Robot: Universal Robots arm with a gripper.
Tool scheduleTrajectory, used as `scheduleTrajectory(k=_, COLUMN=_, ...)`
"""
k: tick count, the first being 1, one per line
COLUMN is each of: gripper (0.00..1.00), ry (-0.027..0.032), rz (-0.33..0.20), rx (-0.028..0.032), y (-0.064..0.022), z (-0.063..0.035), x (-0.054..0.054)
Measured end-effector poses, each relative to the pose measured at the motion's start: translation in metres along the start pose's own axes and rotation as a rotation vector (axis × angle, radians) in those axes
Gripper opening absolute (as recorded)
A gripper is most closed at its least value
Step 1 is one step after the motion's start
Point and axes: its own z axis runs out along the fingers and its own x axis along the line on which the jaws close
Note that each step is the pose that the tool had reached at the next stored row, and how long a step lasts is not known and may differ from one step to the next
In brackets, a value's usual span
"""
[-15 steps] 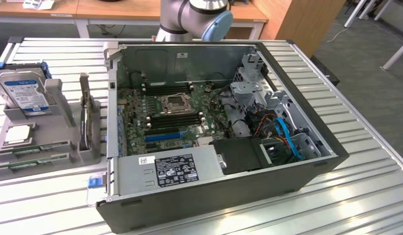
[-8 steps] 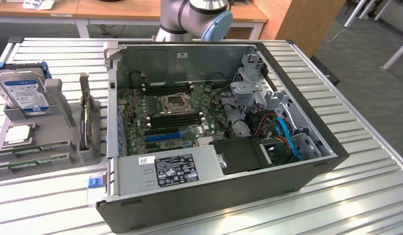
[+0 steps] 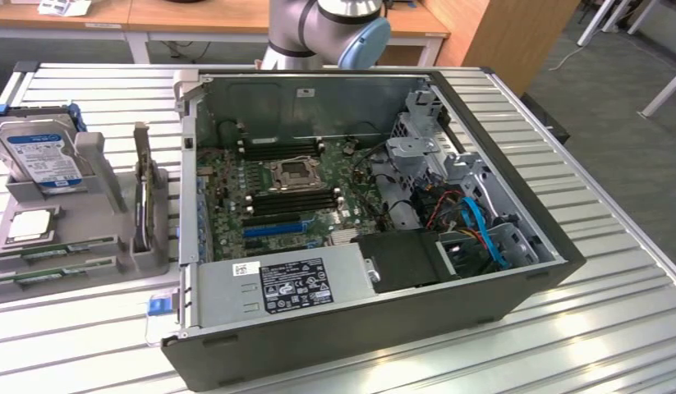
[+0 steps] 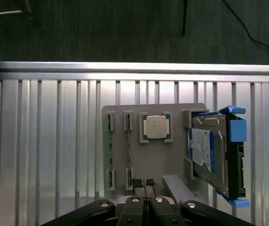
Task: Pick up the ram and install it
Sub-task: 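Pick up the ram and move it above insertion slot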
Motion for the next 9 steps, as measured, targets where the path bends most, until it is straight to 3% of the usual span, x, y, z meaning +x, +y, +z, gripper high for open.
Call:
scheduleTrajectory(k=5, gripper=0.10, ry=0.0005, rz=-0.013, rx=-0.0001, y=0.0000, z=0.0000, x=0.0000)
scheduleTrajectory(k=9, gripper=0.10, ry=-0.0007, rz=0.017, rx=0.0002, y=0.0000, z=0.0001, x=-0.0001)
